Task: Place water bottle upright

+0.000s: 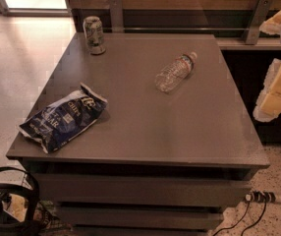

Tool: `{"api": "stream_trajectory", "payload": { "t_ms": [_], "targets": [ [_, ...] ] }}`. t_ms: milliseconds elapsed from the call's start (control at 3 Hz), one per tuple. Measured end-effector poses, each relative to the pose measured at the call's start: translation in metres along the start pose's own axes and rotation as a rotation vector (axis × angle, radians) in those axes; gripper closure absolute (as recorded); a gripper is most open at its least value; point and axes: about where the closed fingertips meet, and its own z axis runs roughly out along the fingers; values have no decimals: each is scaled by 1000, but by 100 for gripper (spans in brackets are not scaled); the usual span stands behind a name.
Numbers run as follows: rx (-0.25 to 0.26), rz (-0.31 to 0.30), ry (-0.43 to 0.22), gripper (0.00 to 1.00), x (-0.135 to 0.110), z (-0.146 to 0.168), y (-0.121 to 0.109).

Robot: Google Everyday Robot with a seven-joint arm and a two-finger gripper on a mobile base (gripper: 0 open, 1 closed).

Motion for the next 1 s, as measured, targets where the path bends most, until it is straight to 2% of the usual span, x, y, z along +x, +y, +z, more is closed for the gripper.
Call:
{"api": "stream_trajectory", "payload": {
  "t_ms": [333, 667, 1000],
  "targets": [
    [-22, 163, -95, 0, -2, 6, -24],
    [-40, 392, -205, 0, -22, 13, -47],
    [-50, 553, -240, 0, -40, 19, -56]
  ]
}}
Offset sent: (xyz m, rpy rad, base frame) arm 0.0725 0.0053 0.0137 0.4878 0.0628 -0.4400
